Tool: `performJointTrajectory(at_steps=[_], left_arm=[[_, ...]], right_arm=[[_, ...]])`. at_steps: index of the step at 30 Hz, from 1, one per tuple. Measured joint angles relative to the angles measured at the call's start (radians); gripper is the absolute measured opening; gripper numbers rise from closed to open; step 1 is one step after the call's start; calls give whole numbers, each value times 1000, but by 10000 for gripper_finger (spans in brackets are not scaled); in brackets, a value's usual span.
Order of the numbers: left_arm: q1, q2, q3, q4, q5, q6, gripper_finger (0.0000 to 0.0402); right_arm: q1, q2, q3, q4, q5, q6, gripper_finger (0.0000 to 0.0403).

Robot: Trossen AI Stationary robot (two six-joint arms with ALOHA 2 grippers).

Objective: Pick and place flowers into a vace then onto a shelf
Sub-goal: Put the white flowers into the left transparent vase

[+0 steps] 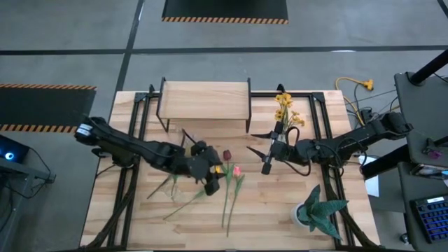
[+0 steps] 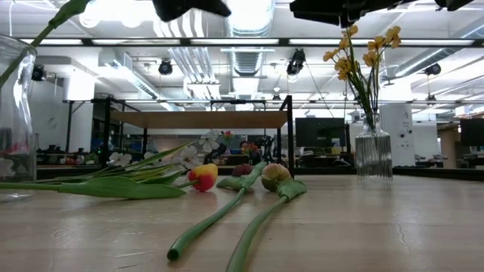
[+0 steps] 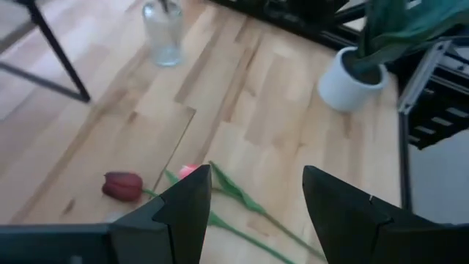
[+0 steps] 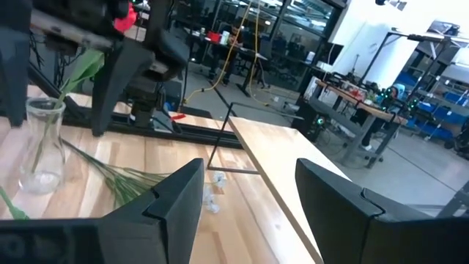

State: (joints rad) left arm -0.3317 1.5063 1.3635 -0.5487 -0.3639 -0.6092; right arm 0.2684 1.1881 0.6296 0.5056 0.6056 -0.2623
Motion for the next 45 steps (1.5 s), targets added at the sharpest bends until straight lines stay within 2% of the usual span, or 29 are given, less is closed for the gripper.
performJointTrajectory(at_steps=[9,17,28,30,33,35,39,45], left_arm=[[6,0,-128,117,-9,-22,198],[23,0,-182,120,-10,40,198],[170,-2,-195,56,-10,111,198],[202,-2,-179,52,-5,111,198],[226,-2,-137,57,57,121,198],[227,-2,-109,58,95,149,198],[205,-2,-59,48,104,172,198],[193,-4,107,-177,95,192,198]], right_arm=[[0,-8,0,-14,0,-1,207],[0,-8,0,-21,0,0,207],[0,-8,0,-22,0,11,207],[0,-8,0,-23,0,20,207],[0,-8,0,-26,0,20,207],[0,-8,0,-31,0,20,207],[0,-8,0,-31,0,20,207],[0,-8,0,-31,0,20,207]])
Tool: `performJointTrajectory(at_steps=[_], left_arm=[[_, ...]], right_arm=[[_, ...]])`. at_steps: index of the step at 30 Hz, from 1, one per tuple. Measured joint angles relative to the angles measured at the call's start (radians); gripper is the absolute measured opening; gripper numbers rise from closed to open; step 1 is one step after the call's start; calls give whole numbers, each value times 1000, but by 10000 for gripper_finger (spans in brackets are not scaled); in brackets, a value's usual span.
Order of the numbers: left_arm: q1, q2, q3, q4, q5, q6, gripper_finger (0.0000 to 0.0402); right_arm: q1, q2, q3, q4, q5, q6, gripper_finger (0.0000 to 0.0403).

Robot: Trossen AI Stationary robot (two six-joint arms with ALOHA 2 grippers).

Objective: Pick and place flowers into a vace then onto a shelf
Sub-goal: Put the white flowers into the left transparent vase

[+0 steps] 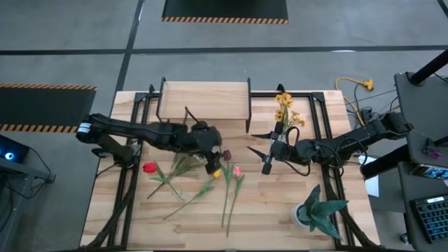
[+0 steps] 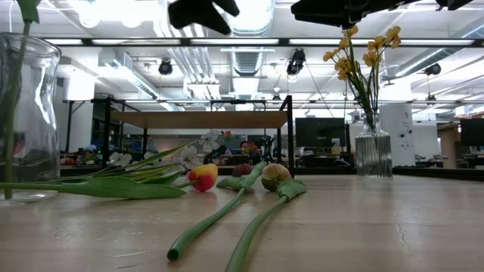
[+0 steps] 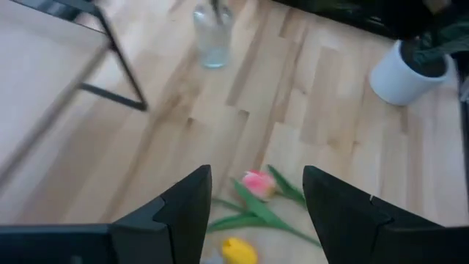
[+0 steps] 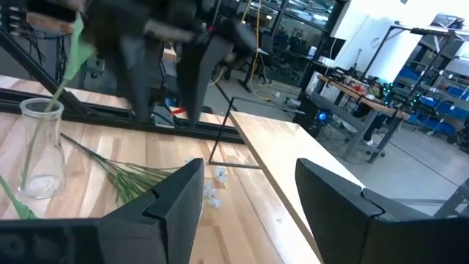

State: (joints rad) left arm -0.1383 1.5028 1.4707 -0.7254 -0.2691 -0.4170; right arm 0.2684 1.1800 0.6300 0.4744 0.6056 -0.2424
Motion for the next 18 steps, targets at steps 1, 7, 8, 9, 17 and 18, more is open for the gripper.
performJointTrajectory(at_steps=[1,7,8,9,17,18], left_arm=[[0,0,33,-49,-13,-1,198],[0,-2,176,-385,-190,-113,198],[0,-2,182,-449,-208,-159,198],[0,-2,181,-509,-220,-211,198],[1,-9,-40,-647,-222,-330,198],[4,-10,-70,-648,-221,-330,198]], right_arm=[[0,0,0,0,0,0,207],[0,0,0,0,0,0,207],[0,0,0,0,0,0,207],[0,0,0,0,0,0,207],[0,0,0,-7,0,0,207],[0,0,0,-7,0,1,207]])
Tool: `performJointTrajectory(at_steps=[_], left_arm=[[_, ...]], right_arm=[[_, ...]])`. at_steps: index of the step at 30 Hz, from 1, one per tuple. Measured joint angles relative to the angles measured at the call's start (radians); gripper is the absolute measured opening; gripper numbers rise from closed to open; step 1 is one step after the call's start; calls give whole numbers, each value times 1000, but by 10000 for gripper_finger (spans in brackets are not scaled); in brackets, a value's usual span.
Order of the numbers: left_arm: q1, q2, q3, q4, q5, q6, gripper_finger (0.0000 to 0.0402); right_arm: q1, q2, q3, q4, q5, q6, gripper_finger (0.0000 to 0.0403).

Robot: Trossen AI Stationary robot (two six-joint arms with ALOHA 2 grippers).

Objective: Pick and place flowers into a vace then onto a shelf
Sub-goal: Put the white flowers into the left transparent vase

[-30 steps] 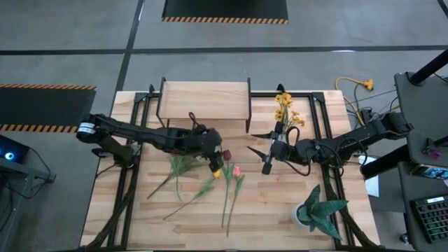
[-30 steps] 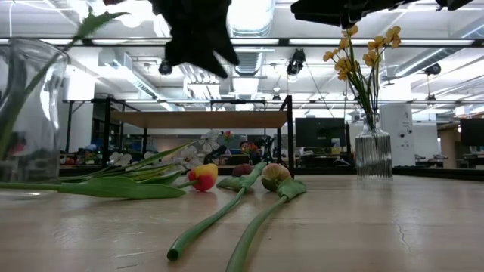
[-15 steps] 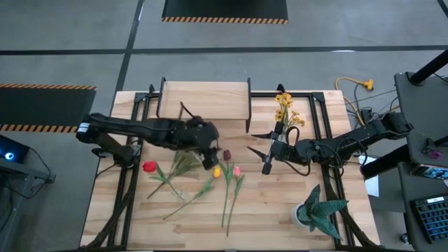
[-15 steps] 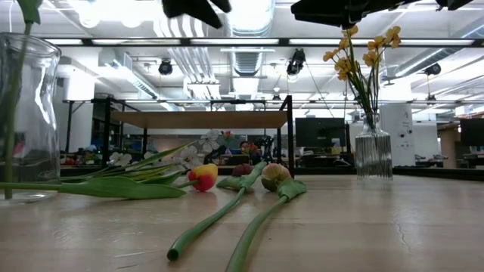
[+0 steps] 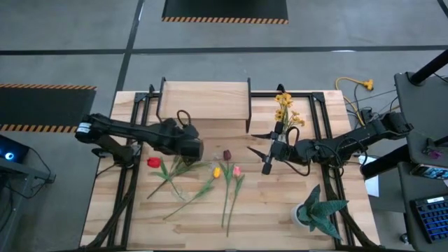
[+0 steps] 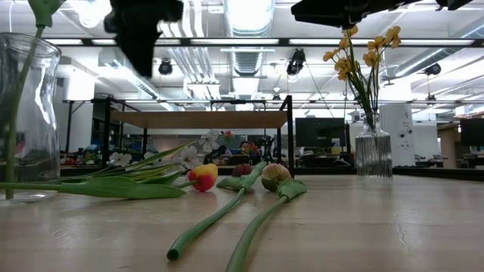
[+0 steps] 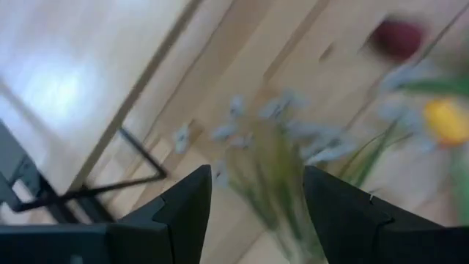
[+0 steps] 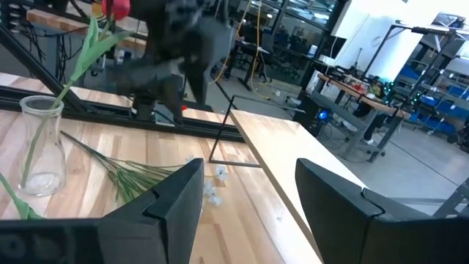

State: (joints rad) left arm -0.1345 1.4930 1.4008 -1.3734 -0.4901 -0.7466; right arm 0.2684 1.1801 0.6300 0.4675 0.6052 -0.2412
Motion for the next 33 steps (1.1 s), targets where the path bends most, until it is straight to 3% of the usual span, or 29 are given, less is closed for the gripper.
performJointTrajectory(at_steps=[7,16,33], left_arm=[[24,-18,-181,23,76,-55,198],[25,-23,-385,243,183,-60,198],[32,-24,-600,510,389,-60,198]], right_arm=[[0,0,0,0,0,5,207],[0,0,0,1,0,6,207],[0,0,0,1,0,6,207]])
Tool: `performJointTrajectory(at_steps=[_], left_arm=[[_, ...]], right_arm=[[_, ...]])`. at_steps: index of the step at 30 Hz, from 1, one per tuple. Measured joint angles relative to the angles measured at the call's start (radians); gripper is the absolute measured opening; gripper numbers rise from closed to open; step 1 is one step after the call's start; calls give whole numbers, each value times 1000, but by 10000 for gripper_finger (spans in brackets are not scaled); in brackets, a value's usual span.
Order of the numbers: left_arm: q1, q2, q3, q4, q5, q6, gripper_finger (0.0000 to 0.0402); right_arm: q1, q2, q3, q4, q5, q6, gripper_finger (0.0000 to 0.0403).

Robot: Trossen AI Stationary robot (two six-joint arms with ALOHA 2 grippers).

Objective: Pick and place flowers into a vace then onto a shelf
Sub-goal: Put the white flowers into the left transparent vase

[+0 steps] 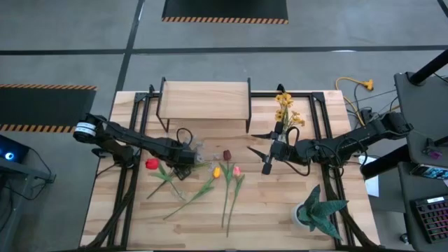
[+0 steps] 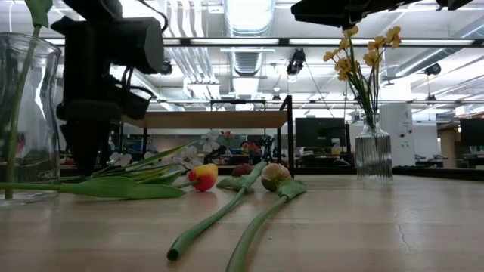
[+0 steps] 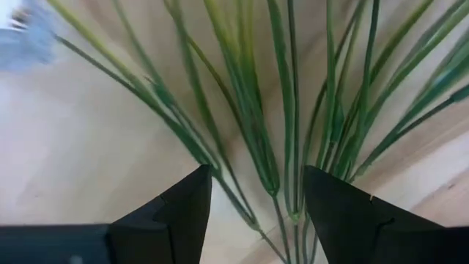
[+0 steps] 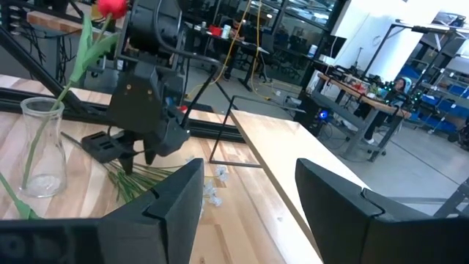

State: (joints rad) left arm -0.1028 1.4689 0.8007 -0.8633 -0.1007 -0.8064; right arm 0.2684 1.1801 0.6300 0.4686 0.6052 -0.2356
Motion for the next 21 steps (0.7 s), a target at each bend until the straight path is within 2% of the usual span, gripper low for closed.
performJointTrajectory(at_steps=[4,13,21], left_arm=[[0,0,-19,9,10,0,212],[0,0,-29,76,22,0,296],[6,2,-79,143,29,-6,302]], right_arm=[[0,0,0,0,0,0,207],[0,0,0,0,0,-1,207],[0,0,0,0,0,-3,207]])
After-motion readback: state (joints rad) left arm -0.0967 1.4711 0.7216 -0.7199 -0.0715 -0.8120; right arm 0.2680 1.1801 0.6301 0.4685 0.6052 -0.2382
